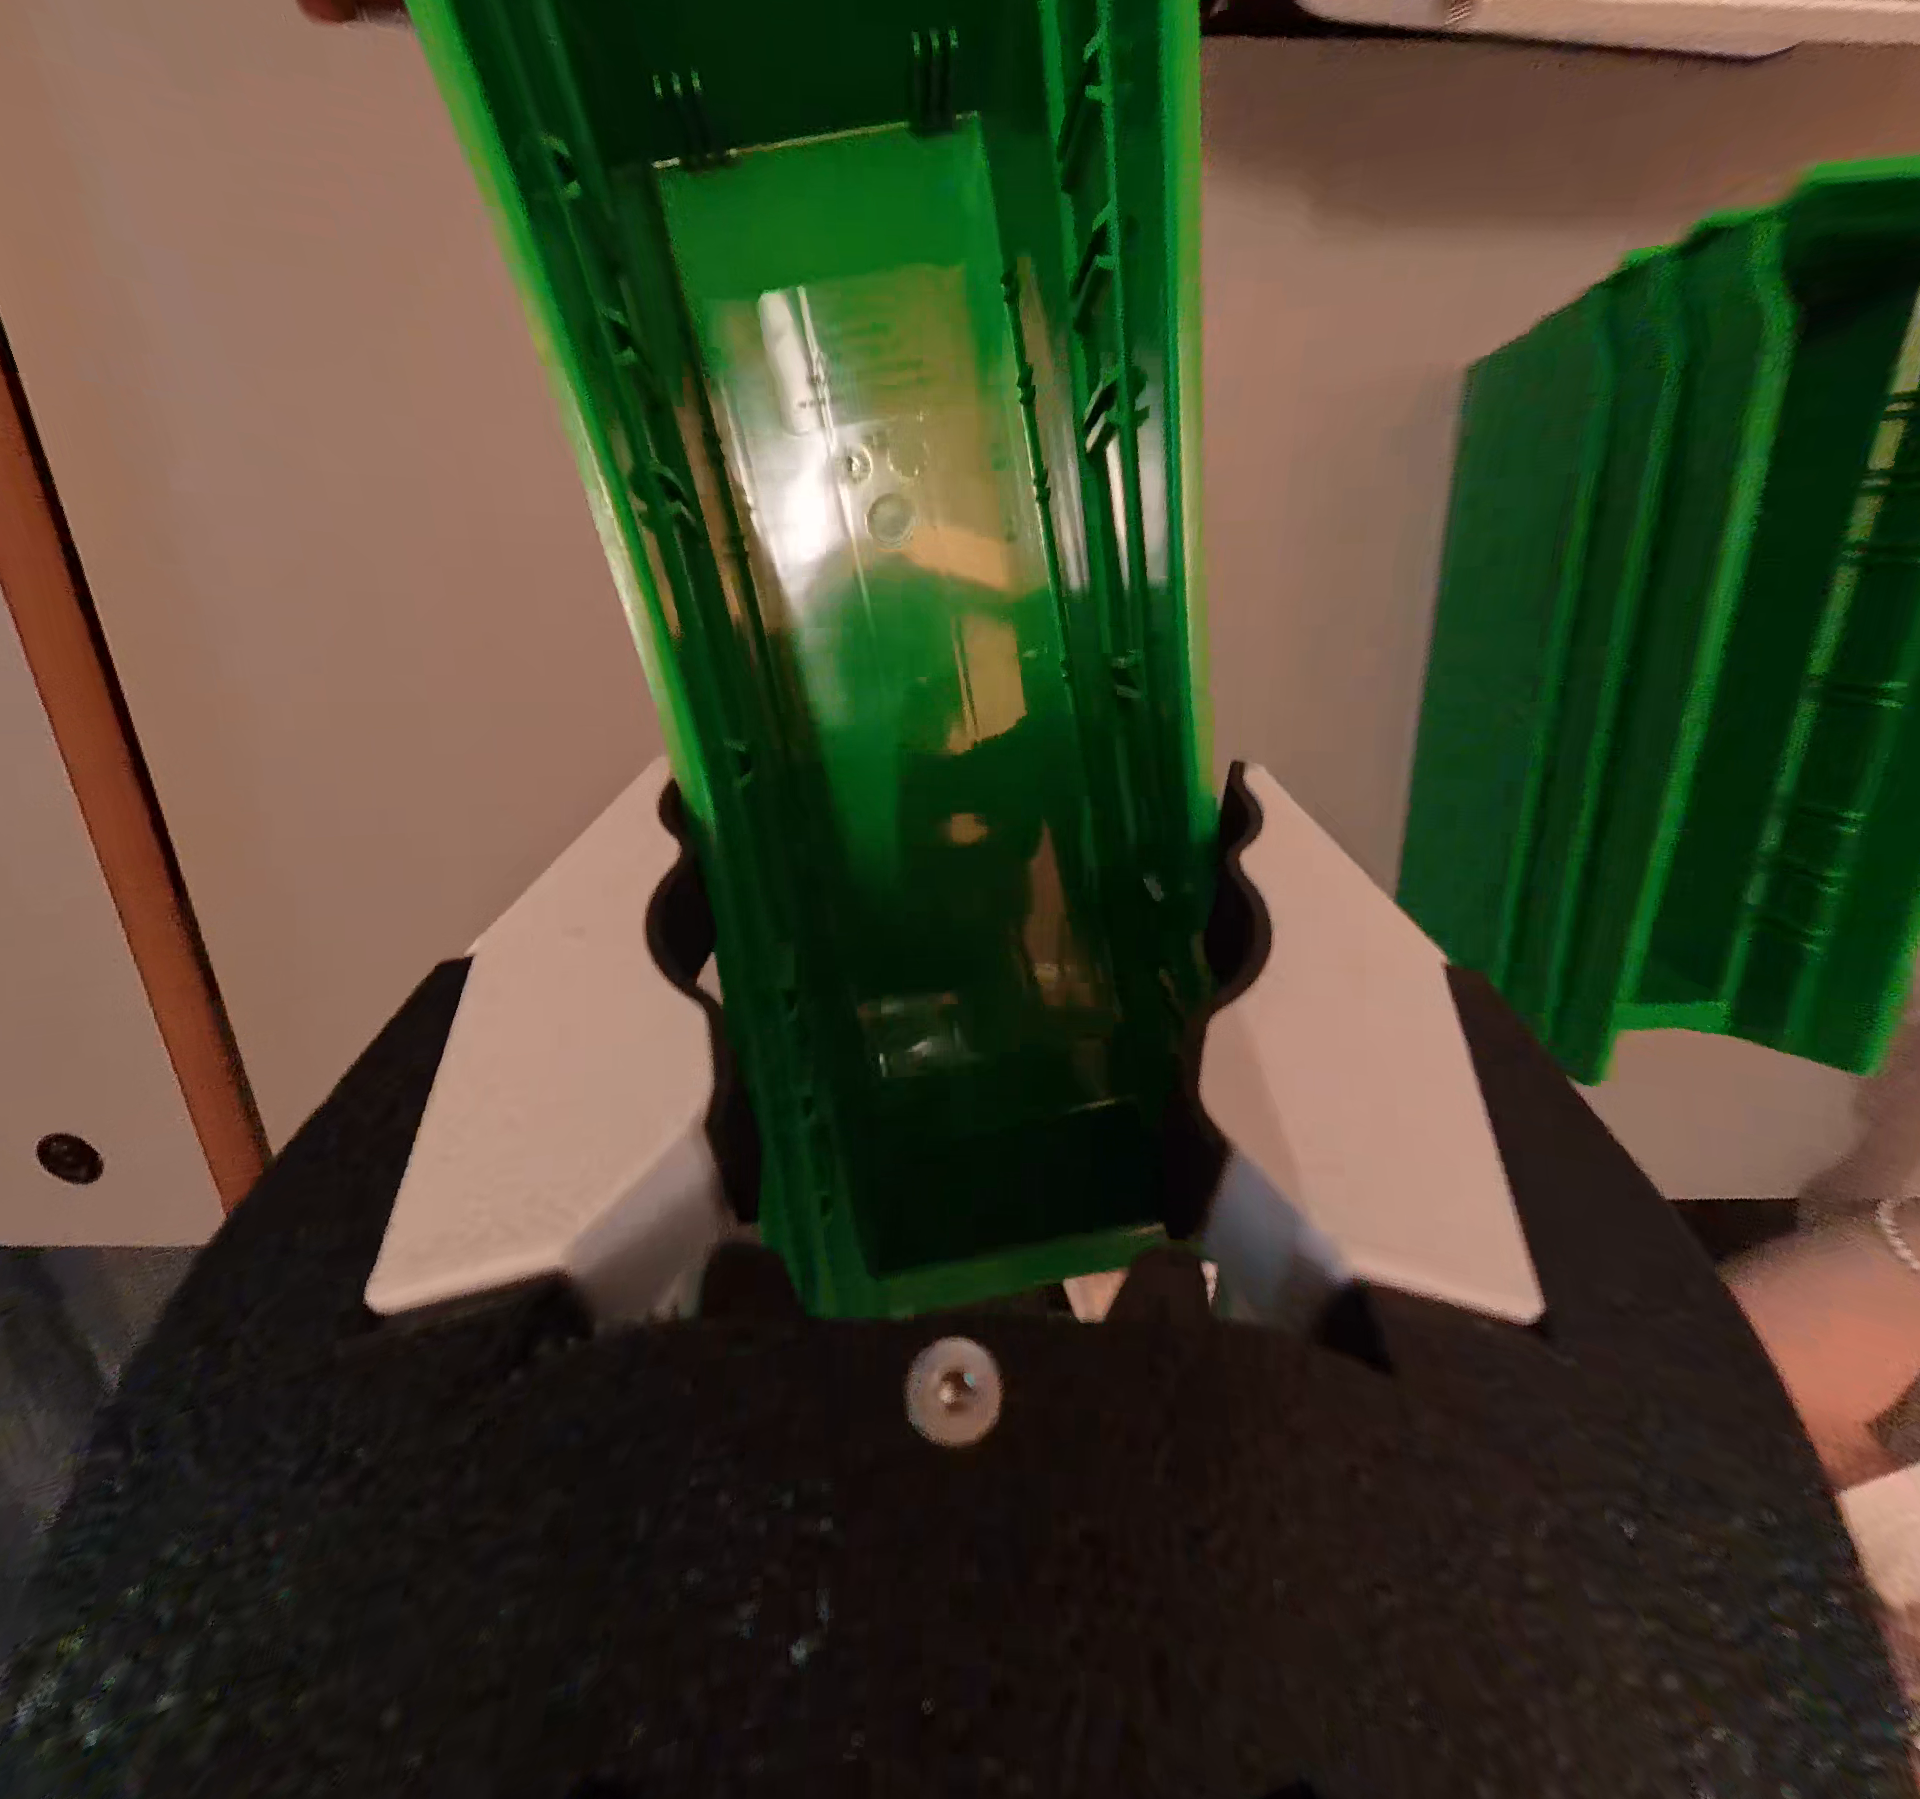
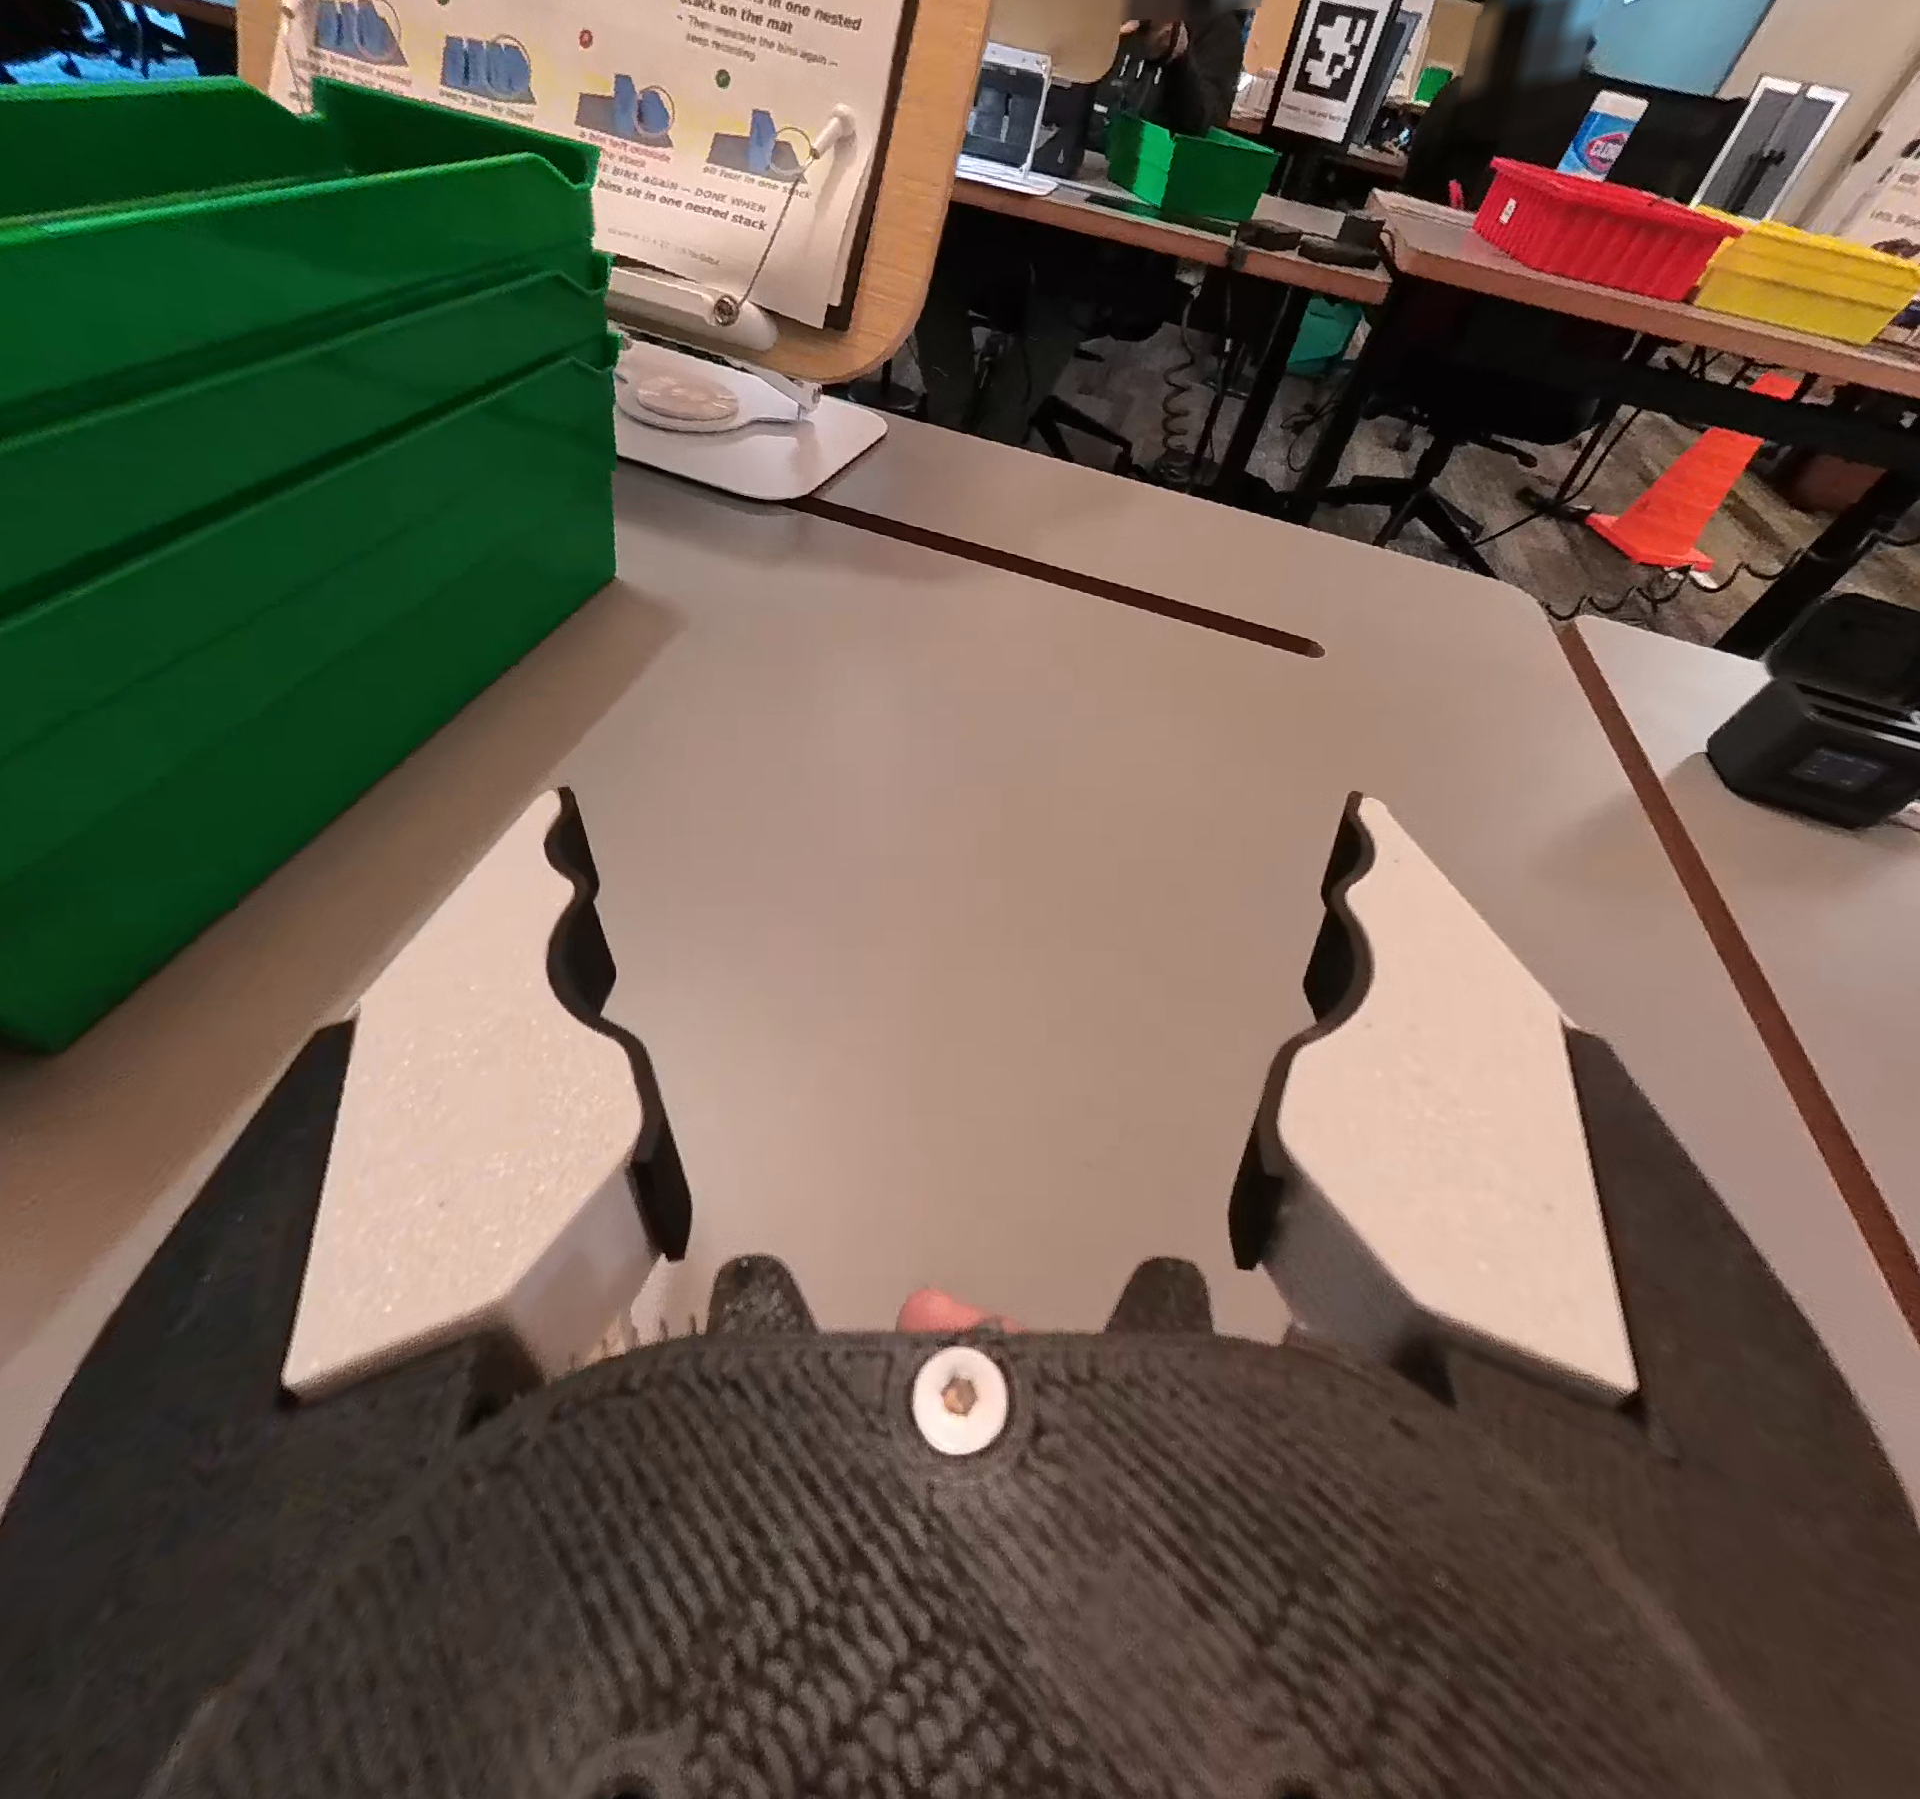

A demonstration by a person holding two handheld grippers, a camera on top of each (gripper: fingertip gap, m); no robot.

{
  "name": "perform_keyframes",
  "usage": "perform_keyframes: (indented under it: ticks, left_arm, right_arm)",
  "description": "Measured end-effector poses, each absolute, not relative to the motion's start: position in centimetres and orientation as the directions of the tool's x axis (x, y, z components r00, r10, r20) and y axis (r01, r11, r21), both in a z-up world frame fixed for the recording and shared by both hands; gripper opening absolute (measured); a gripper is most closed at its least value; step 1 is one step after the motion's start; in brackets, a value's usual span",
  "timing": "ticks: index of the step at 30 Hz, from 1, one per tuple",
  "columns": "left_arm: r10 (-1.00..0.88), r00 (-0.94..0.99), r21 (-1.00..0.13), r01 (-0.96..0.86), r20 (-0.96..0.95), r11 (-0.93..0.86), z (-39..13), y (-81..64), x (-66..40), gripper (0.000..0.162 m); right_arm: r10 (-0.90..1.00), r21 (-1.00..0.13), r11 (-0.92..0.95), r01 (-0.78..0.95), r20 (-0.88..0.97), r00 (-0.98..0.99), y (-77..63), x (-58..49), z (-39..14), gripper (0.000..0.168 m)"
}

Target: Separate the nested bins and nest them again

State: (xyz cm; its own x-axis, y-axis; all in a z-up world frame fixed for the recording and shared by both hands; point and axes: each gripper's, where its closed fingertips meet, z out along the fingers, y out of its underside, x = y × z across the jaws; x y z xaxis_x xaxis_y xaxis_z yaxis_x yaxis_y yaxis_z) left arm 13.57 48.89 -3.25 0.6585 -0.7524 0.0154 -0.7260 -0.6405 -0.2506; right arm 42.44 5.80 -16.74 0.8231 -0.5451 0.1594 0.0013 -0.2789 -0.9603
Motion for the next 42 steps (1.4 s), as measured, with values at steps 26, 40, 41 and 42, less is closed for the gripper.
perform_keyframes:
  ticks: [26, 40, 41, 42]
  left_arm:
    - [-0.831, 0.543, -0.399, -0.74, 0.12, -0.541, -21.0, 63.6, 5.5, 0.098]
    - [-0.85, 0.518, -0.383, -0.808, -0.099, -0.448, -19.7, 64.2, 5.6, 0.12]
    - [-0.836, 0.536, -0.443, -0.781, -0.113, -0.441, -18.1, 64.6, 6.4, 0.115]
    - [-0.824, 0.556, -0.497, -0.749, -0.111, -0.438, -16.4, 64.7, 7.4, 0.115]
  right_arm:
    - [-0.564, -0.945, -0.315, -0.089, 0.111, 0.818, 5.0, 43.0, -20.0, 0.135]
    - [-0.591, -0.944, -0.317, -0.086, 0.126, 0.797, 3.6, 43.3, -19.8, 0.135]
    - [-0.591, -0.945, -0.317, -0.083, 0.128, 0.796, 3.6, 43.3, -19.7, 0.135]
    - [-0.59, -0.946, -0.314, -0.08, 0.129, 0.797, 3.6, 43.2, -19.5, 0.135]
